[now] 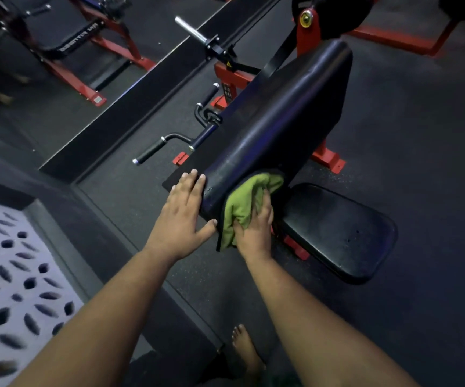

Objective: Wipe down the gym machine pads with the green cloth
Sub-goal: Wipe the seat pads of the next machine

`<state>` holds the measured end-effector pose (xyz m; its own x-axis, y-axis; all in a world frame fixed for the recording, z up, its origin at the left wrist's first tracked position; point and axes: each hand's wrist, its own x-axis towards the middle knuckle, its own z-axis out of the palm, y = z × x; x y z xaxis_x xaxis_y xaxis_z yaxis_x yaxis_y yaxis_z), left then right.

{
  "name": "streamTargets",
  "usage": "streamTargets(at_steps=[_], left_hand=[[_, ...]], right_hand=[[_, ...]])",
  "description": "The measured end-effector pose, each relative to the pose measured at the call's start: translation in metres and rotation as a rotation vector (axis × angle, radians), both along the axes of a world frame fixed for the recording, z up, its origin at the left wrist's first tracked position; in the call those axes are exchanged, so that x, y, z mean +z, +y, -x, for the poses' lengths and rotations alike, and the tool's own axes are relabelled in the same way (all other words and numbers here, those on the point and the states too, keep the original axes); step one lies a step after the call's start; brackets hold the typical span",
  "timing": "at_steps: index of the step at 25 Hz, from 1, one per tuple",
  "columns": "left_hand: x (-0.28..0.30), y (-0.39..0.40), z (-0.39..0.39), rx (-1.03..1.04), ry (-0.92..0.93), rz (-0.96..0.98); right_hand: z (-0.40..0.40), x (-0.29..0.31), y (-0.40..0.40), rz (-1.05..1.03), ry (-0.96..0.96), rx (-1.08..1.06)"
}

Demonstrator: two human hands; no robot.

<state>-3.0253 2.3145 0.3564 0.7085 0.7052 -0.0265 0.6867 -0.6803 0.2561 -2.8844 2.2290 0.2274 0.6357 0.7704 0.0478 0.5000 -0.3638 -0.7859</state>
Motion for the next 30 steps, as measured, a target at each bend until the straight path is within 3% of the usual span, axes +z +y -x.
streamTargets(at_steps=[4, 7, 10, 17, 23, 30], left_hand=[[-0.013, -0.045, -0.016, 0.229, 0.002, -0.070], [-0.016, -0.071, -0.027, 0.330, 0.029, -0.081], [-0.020, -0.097, -0.038, 0.399, 0.059, -0.067], [-0.046, -0.171, -0.074, 0.364, 0.223, 0.079], [-0.088, -0.254, -0.117, 0.459, 0.131, 0.332], [-0.123, -0.302, -0.185, 0.589, 0.064, 0.479]], right_hand=[[-0.043, -0.041, -0.045, 0.420, 0.065, 0.172], [-0.080, -0.045, -0.071, 0.562, -0.005, 0.349], [-0.114, -0.037, -0.088, 0.579, -0.054, 0.466], [-0.183, -0.003, -0.148, 0.532, -0.083, 0.412], [-0.243, 0.018, -0.217, 0.602, -0.220, 0.452], [-0.314, 0.014, -0.230, 0.645, -0.385, 0.486]])
